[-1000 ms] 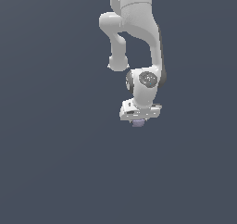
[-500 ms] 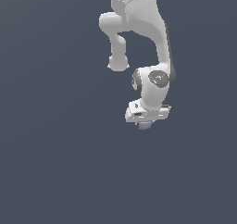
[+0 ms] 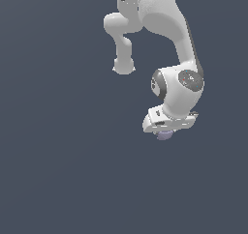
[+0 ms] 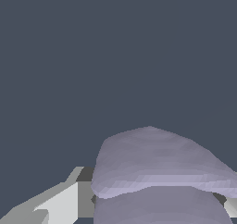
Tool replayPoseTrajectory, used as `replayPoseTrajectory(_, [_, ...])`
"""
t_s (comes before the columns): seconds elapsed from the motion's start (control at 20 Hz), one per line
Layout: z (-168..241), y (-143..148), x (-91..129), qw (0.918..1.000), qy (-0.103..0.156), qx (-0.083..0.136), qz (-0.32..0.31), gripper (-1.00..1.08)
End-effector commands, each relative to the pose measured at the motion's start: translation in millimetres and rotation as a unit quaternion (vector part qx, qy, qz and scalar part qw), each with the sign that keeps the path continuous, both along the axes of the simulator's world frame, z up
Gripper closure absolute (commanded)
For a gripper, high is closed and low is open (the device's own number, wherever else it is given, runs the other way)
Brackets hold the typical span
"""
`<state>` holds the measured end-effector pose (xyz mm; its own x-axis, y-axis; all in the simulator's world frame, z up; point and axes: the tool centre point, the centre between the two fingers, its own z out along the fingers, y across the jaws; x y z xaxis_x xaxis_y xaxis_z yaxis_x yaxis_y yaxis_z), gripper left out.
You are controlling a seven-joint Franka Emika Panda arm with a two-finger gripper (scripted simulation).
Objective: Pick up the object and move it to a goal position.
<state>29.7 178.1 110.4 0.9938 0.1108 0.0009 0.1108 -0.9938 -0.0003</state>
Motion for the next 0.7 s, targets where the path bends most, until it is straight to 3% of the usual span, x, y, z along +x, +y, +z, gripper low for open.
replayPoseTrajectory(0.0, [10.2,10.5,11.1,1.0000,0.000,0.000,0.000,1.08])
replayPoseTrajectory(0.65, [47.3,50.1,54.8,1.0000,0.000,0.000,0.000,1.08])
